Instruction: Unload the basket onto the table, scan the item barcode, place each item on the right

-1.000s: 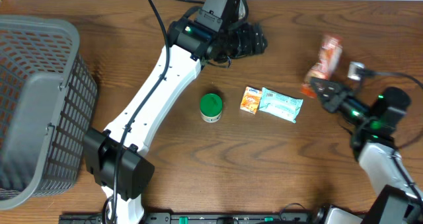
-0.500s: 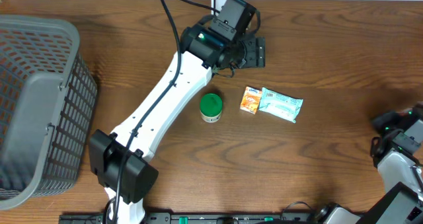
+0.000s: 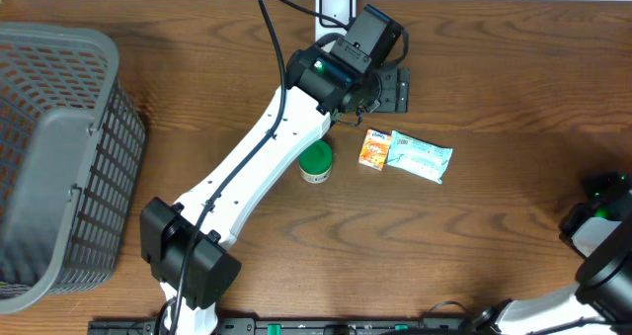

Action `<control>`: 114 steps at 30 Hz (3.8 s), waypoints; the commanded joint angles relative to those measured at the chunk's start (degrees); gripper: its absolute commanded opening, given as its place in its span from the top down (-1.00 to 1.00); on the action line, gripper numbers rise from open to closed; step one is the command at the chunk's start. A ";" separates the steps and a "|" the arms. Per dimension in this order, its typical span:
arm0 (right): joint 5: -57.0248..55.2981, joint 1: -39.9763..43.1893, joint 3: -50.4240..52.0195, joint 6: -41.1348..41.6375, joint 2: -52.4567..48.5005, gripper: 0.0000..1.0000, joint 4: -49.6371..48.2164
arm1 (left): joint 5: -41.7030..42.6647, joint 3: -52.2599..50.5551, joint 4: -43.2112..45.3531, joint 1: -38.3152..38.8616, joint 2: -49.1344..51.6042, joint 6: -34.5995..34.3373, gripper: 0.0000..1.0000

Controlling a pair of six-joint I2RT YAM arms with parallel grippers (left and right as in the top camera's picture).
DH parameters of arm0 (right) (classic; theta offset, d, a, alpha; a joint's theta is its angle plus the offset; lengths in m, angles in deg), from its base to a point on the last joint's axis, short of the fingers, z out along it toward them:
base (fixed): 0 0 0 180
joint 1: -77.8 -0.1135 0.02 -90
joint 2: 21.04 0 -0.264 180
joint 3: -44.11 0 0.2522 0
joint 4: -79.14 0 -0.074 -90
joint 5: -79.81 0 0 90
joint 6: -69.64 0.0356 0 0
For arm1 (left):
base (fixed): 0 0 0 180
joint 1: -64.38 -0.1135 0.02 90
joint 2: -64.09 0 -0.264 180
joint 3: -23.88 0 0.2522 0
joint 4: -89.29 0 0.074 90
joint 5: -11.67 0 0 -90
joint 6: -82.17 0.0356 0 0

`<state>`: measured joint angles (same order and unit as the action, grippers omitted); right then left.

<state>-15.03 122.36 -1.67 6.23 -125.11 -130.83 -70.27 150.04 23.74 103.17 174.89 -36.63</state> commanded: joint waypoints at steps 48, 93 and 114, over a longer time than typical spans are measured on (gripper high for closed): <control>24.44 -51.06 -44.74 -40.50 12.11 -0.99 86.40 | -45.00 -15.47 -7.04 -2.67 -46.16 5.92 -0.62; 5.46 -68.24 -60.50 -59.25 -23.12 -0.30 99.01 | -49.53 -36.06 -3.65 -2.67 -55.19 -0.42 -0.62; 4.59 -67.21 -81.90 -12.57 -22.99 -0.17 114.99 | -49.62 -36.06 -10.05 -2.67 -55.08 -1.97 -0.62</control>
<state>-10.22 54.25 -82.67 -20.83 -148.37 -17.70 -118.82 114.00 15.00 100.59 119.92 -37.35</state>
